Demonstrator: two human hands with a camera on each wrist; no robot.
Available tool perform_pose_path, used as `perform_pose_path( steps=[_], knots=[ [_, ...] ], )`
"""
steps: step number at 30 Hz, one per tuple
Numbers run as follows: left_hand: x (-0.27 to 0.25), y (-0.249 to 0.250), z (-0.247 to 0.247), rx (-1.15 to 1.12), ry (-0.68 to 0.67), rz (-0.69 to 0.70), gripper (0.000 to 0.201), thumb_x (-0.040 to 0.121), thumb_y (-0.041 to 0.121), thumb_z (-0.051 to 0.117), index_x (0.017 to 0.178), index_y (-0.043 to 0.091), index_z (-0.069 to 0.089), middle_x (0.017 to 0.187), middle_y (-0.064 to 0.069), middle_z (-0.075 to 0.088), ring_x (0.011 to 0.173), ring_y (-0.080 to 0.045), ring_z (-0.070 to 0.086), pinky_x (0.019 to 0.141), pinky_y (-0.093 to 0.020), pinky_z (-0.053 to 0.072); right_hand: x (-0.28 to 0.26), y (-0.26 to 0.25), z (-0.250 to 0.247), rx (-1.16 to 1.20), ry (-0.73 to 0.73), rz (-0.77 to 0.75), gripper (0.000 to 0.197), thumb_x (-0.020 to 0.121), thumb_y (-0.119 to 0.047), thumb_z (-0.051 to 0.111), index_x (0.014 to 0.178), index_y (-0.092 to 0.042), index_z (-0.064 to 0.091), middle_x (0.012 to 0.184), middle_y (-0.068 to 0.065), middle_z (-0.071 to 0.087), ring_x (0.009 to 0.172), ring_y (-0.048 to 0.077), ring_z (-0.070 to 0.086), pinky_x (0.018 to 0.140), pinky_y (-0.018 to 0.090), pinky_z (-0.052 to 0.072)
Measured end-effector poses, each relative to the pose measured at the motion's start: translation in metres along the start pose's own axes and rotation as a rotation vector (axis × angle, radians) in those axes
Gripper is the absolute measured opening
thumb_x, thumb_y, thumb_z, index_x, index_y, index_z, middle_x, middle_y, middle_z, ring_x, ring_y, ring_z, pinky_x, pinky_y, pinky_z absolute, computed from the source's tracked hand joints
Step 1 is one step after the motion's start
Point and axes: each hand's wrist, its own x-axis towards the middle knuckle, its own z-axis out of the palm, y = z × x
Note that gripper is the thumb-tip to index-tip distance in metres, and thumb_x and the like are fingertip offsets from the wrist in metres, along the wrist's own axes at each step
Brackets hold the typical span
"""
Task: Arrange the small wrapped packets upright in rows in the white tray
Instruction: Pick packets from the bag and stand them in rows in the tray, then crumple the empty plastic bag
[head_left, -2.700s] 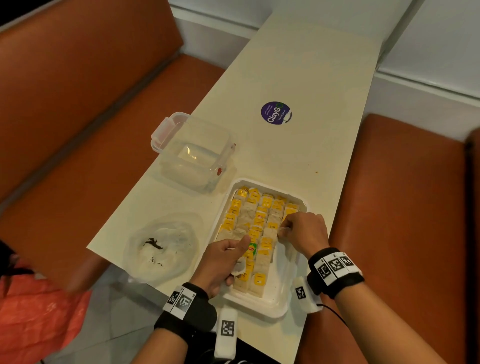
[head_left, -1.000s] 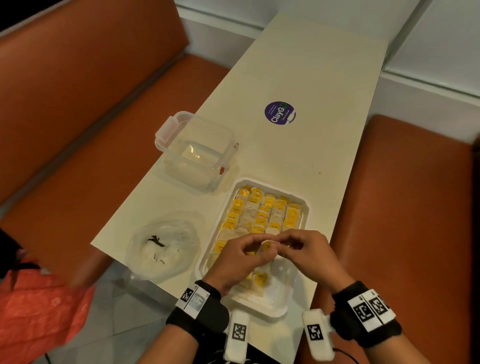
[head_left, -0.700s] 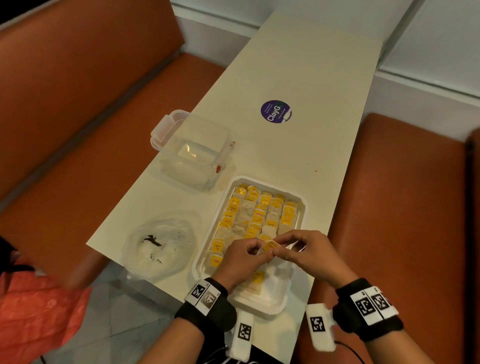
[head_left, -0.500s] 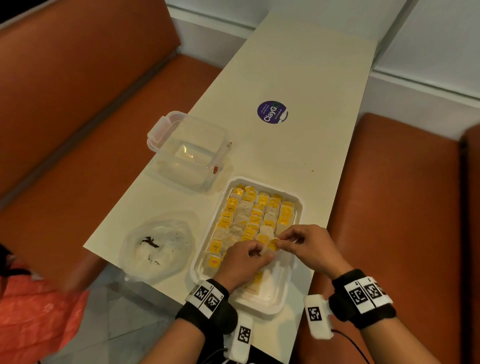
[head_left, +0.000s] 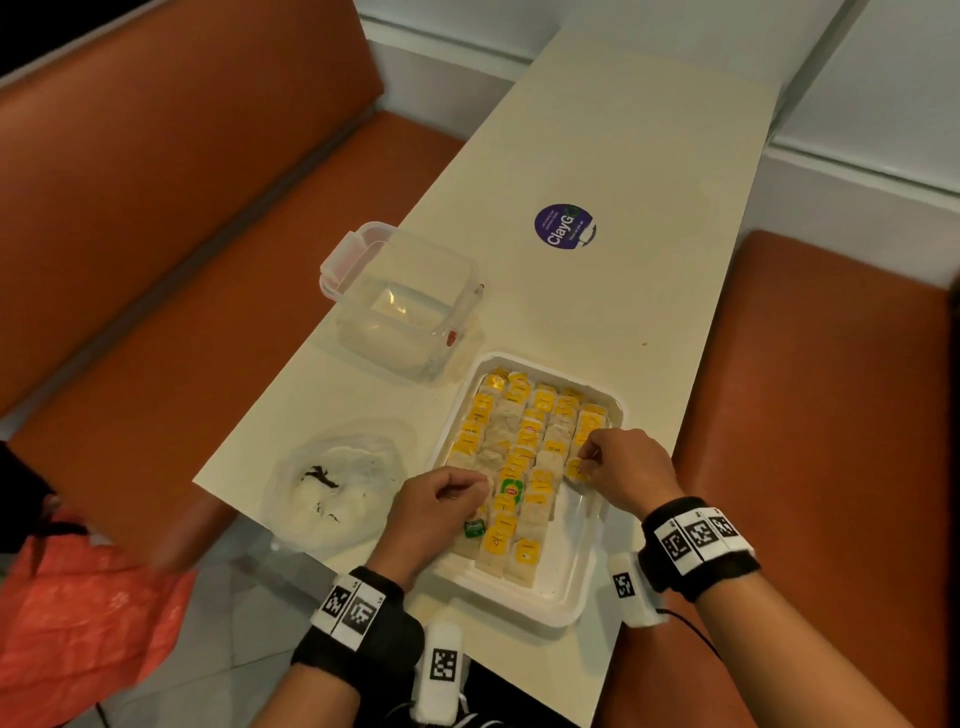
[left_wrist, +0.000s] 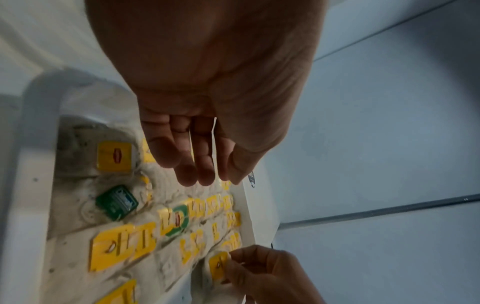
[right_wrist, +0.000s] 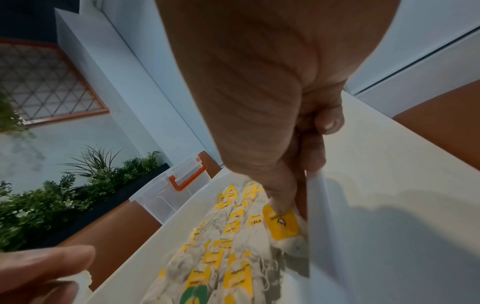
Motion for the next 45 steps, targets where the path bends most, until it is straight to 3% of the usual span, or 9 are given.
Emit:
perform_pose_path(
  steps=[2, 6, 15, 20, 25, 32, 37, 42, 45],
  knots=[
    [-0.003, -0.001, -0.008, -0.041, 0.023, -0.023, 0.008, 0.093, 0.023, 0.077, 0.099, 0.027, 0.083, 0.091, 0.008, 0.081, 0.086, -0.011, 0.076, 0.073, -0.025, 0.057, -0.001, -0.002, 0.0, -0.037, 0.025, 0.005, 0.013, 0.092, -0.028, 0.06, 0.099, -0.03, 0.072, 0.096, -0.005, 0.075, 0.092, 0.022, 0.069, 0.075, 0.032, 0.051],
    [-0.007, -0.004, -0.017, -0.081, 0.043, -0.044, 0.009, 0.093, 0.021, 0.077, 0.1, 0.025, 0.082, 0.089, 0.002, 0.081, 0.081, -0.012, 0.074, 0.068, -0.02, 0.051, -0.002, -0.006, -0.002, -0.095, 0.042, 0.012, 0.013, 0.092, -0.029, 0.059, 0.098, -0.03, 0.07, 0.095, -0.003, 0.075, 0.091, 0.024, 0.068, 0.078, 0.033, 0.05],
    [-0.013, -0.009, -0.011, -0.129, 0.025, -0.078, 0.01, 0.094, 0.018, 0.076, 0.102, 0.019, 0.082, 0.09, -0.005, 0.081, 0.079, -0.014, 0.073, 0.065, -0.021, 0.052, -0.017, -0.01, -0.014, -0.052, -0.203, -0.097, 0.002, 0.097, -0.031, 0.062, 0.096, -0.03, 0.062, 0.091, -0.012, 0.06, 0.089, 0.016, 0.058, 0.073, 0.029, 0.044],
    [-0.013, -0.007, -0.007, -0.116, 0.011, -0.091, 0.009, 0.095, 0.02, 0.075, 0.102, 0.021, 0.081, 0.09, -0.004, 0.081, 0.079, -0.013, 0.073, 0.068, -0.027, 0.055, -0.002, -0.01, -0.003, -0.098, -0.081, -0.048, 0.004, 0.095, -0.033, 0.063, 0.094, -0.031, 0.066, 0.093, -0.007, 0.069, 0.093, 0.022, 0.066, 0.074, 0.03, 0.043],
    [-0.009, -0.003, -0.009, -0.116, 0.041, -0.079, 0.01, 0.095, 0.018, 0.076, 0.102, 0.019, 0.081, 0.089, -0.005, 0.081, 0.077, -0.01, 0.072, 0.062, -0.018, 0.052, 0.006, -0.006, 0.007, -0.147, 0.059, 0.0, 0.013, 0.093, -0.034, 0.061, 0.096, -0.033, 0.074, 0.095, -0.007, 0.075, 0.096, 0.022, 0.066, 0.085, 0.033, 0.046],
    [-0.005, -0.002, -0.017, -0.113, 0.095, -0.057, 0.009, 0.094, 0.017, 0.075, 0.1, 0.021, 0.082, 0.088, -0.003, 0.081, 0.078, -0.013, 0.072, 0.065, -0.021, 0.053, 0.005, -0.003, 0.009, -0.215, 0.167, 0.003, 0.02, 0.094, -0.03, 0.058, 0.102, -0.031, 0.076, 0.099, -0.004, 0.074, 0.093, 0.026, 0.063, 0.077, 0.036, 0.04],
    [-0.005, -0.002, -0.041, -0.029, 0.293, 0.003, 0.012, 0.092, 0.02, 0.078, 0.099, 0.029, 0.081, 0.092, 0.01, 0.08, 0.089, -0.008, 0.073, 0.082, -0.025, 0.056, -0.013, -0.022, -0.001, 0.007, 0.226, -0.084, 0.022, 0.093, -0.032, 0.066, 0.113, -0.028, 0.075, 0.107, -0.004, 0.075, 0.101, 0.025, 0.065, 0.085, 0.037, 0.046],
    [-0.013, -0.017, -0.091, 0.095, 0.653, 0.012, 0.012, 0.09, 0.028, 0.079, 0.096, 0.037, 0.074, 0.11, 0.008, 0.073, 0.098, -0.013, 0.068, 0.09, -0.039, 0.057, -0.04, -0.083, 0.003, 0.267, 0.087, -0.284, 0.03, 0.094, -0.045, 0.066, 0.12, -0.03, 0.069, 0.109, -0.013, 0.068, 0.102, 0.012, 0.06, 0.081, 0.03, 0.045],
    [-0.015, -0.039, -0.123, 0.328, 0.76, -0.107, 0.044, 0.082, 0.041, 0.083, 0.121, 0.038, 0.062, 0.134, 0.0, 0.058, 0.125, -0.026, 0.056, 0.099, -0.051, 0.051, -0.042, -0.121, 0.014, 0.365, 0.026, -0.363, 0.039, 0.093, -0.046, 0.068, 0.128, -0.029, 0.064, 0.115, -0.011, 0.065, 0.097, 0.01, 0.059, 0.082, 0.029, 0.045]
  ],
)
